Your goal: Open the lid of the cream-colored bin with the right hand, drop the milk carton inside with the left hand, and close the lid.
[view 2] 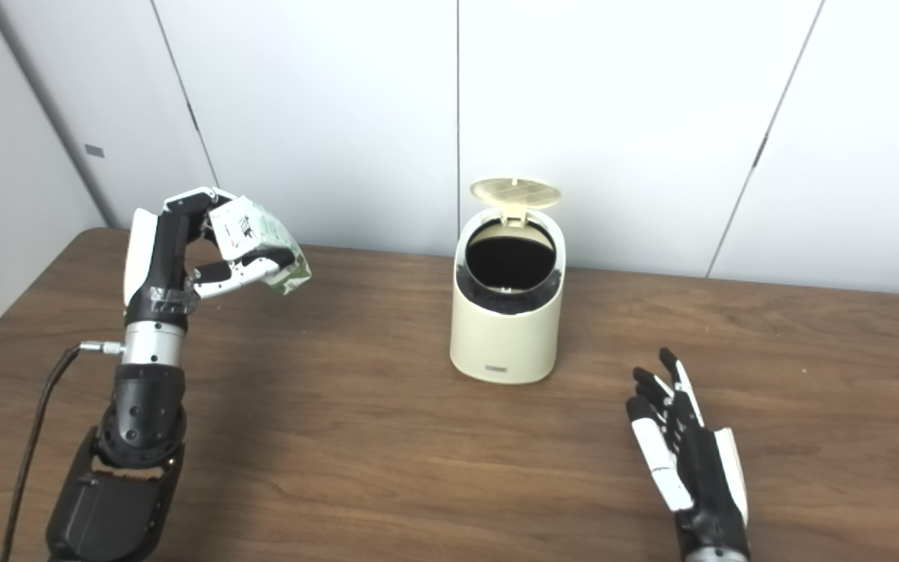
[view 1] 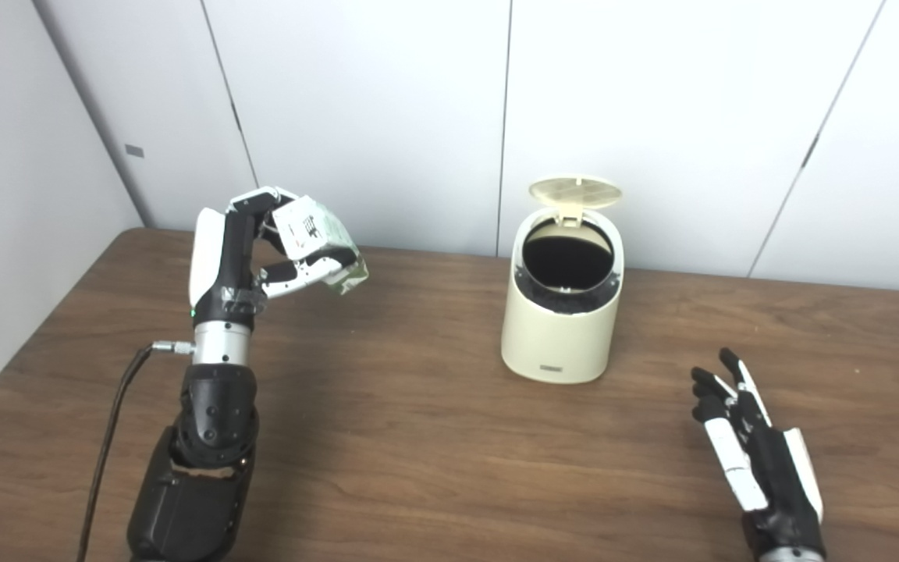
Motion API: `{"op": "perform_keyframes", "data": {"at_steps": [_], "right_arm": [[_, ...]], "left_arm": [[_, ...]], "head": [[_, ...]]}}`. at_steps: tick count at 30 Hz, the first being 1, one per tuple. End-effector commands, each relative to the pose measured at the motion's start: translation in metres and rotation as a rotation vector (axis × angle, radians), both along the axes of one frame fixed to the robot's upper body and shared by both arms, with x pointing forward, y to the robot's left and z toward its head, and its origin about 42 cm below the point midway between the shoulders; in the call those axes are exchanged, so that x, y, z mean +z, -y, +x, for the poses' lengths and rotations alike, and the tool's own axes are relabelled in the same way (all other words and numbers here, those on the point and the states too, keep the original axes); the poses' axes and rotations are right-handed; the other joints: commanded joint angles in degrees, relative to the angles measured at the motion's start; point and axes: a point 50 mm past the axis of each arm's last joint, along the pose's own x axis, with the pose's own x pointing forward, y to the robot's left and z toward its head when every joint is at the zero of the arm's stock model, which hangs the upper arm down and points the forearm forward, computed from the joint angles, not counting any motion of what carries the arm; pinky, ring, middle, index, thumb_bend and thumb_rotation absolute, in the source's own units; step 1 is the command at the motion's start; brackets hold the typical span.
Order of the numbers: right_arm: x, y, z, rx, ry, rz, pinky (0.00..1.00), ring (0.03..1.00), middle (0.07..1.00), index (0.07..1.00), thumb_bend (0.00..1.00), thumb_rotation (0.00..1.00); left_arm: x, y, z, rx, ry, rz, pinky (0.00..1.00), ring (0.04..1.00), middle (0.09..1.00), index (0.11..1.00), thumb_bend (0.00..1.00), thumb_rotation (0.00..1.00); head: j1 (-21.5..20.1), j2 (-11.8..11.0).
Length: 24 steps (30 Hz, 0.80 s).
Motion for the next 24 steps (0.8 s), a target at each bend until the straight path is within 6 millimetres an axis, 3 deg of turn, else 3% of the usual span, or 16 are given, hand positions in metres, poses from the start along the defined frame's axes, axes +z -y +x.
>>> {"op": "perform_keyframes", "data": {"at_steps": [1,12,24], "right_arm": [[0.012,-0.004,0.004,0.008,0.085,0.0,0.81,0.872,0.868,0.952,0.53,0.87],[0.011,-0.016,0.007,0.01,0.09,-0.028,0.77,0.85,0.863,0.962,0.51,0.91],[0.01,-0.027,0.009,-0.003,0.082,-0.058,0.78,0.841,0.861,0.966,0.52,0.93]], "left_arm": [[0.041,0.017,0.001,-0.046,0.16,0.042,0.34,0.444,0.5,0.495,0.48,0.0],[0.068,0.076,-0.006,-0.138,0.339,0.243,0.36,0.44,0.498,0.488,0.48,0.0],[0.061,0.119,0.005,-0.264,0.443,0.248,0.36,0.443,0.493,0.493,0.48,0.0]], "head": [[-0.6,0.1],[-5.0,0.3],[-7.0,-0.3]]}}
